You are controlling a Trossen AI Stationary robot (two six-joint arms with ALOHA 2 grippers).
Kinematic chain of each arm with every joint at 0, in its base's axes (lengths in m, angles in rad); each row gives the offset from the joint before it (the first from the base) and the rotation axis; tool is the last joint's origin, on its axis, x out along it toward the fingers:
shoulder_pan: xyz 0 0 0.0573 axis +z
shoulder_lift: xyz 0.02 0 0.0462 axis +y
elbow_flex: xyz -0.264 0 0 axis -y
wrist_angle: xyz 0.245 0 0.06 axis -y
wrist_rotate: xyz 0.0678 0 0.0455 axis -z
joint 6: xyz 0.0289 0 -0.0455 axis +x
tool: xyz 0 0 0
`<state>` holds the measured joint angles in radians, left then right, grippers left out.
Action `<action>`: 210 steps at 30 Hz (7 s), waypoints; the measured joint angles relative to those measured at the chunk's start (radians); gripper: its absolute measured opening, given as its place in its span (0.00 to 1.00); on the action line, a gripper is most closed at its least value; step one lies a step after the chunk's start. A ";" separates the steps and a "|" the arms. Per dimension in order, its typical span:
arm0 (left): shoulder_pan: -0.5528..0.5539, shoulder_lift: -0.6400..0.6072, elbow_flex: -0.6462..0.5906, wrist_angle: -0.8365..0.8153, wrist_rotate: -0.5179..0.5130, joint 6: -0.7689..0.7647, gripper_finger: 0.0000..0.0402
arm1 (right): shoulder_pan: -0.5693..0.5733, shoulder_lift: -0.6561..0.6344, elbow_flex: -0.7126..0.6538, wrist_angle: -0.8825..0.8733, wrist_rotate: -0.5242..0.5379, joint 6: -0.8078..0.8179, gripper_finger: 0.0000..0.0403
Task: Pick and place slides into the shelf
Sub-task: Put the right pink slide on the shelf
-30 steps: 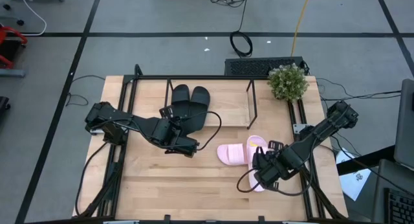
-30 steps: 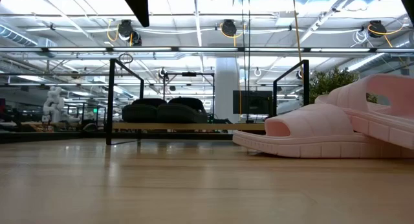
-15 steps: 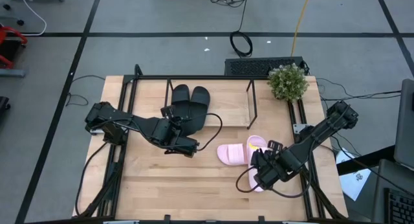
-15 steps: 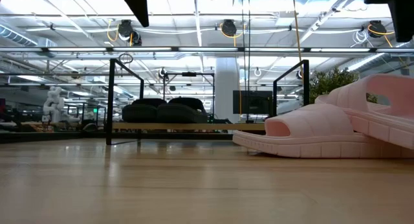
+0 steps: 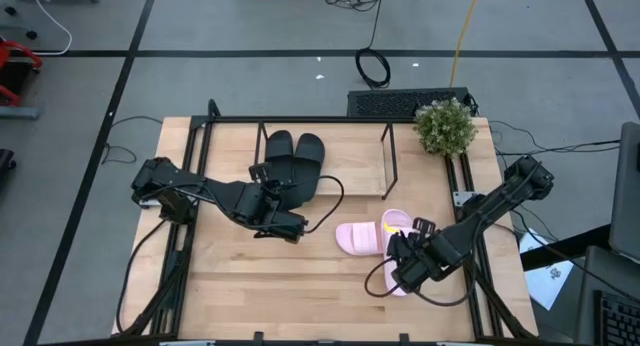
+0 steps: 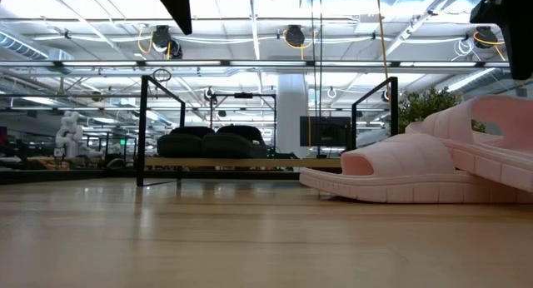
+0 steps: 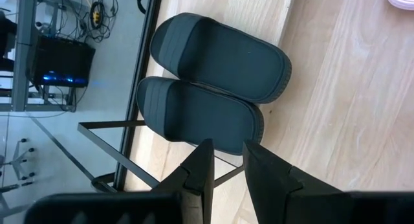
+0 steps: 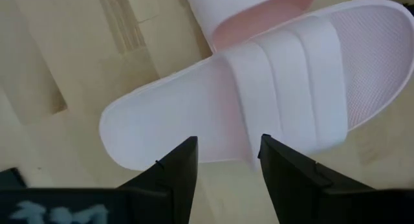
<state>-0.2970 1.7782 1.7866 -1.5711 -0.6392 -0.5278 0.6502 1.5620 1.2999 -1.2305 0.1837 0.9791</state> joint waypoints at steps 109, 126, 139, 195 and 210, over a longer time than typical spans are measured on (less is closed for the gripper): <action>0.129 -0.400 0.001 0.000 -0.168 0.082 0.06 | -0.677 0.199 0.421 0.118 0.727 -0.844 0.00; 0.175 -0.391 -0.092 0.000 -0.153 0.105 0.05 | -0.782 0.293 0.378 -0.030 0.680 -0.728 0.00; 0.181 -0.390 -0.187 0.001 -0.147 0.101 0.09 | -0.782 0.292 0.238 -0.007 0.732 -0.737 0.00; 0.181 -0.390 -0.187 0.002 -0.143 0.074 0.09 | -0.787 0.292 0.022 0.189 0.757 -0.752 0.01; 0.181 -0.390 -0.187 0.001 -0.143 0.074 0.09 | -0.787 0.292 0.022 0.190 0.731 -0.755 0.01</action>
<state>-0.1162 1.3884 1.5997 -1.5700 -0.7826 -0.4538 -0.1371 1.8538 1.3220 -1.0403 0.9145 0.2241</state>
